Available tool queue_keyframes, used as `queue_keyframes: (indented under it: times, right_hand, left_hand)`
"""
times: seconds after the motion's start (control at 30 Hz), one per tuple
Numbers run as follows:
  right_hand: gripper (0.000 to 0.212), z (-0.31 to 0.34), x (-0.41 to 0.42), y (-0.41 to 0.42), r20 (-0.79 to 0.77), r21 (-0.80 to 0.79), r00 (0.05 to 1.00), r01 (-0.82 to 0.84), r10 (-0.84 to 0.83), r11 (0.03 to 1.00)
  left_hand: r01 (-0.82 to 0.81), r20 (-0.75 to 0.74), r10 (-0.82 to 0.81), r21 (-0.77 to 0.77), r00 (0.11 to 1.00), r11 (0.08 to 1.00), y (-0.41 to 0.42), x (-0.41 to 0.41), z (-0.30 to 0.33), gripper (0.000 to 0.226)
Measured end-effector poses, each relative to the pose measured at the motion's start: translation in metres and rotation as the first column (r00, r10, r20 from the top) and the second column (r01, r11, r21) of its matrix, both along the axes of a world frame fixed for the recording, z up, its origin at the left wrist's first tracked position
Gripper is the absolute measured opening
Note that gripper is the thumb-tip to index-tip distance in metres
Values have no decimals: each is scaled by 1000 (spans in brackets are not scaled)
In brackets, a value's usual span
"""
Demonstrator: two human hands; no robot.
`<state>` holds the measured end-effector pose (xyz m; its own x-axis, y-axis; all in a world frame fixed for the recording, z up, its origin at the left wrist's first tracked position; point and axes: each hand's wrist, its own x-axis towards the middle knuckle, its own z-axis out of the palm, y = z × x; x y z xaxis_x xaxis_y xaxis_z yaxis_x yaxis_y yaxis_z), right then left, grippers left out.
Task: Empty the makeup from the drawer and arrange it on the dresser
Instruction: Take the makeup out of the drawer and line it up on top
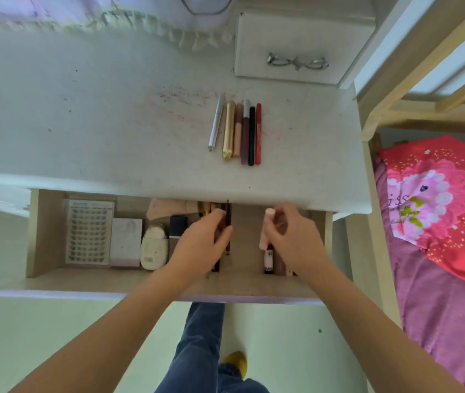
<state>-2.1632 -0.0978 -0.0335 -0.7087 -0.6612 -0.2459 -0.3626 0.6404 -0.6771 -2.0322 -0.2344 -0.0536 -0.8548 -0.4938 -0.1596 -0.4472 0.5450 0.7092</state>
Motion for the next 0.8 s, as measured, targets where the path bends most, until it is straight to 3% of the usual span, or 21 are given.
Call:
queue_keyframes:
  times: [0.17, 0.3, 0.47, 0.67, 0.8]
  right_hand:
    - [19, 50, -59, -46, -5, -246, 993, 115, -120, 963]
    - [22, 47, -105, -90, -19, -198, 985, 164, -171, 966]
    - [18, 24, -123, -117, -92, -108, 985, 139, -149, 984]
    - [31, 19, -122, -123, -197, -32, 976, 84, -89, 996]
    - [31, 29, -114, -110, -188, -71, 976, 98, -110, 993]
  left_hand:
    - [-175, -237, 167, -11, 957, 984, -81, -42, 66, 13]
    - [-306, -128, 297, -58, 946, 950, -135, -102, 59, 18]
    - [-280, -27, 279, -146, 960, 949, -146, -132, 26, 23]
    - [-266, -41, 263, -186, 964, 946, -147, -131, 20, 24]
    - [-251, -67, 243, -155, 968, 956, -134, -120, 33, 22]
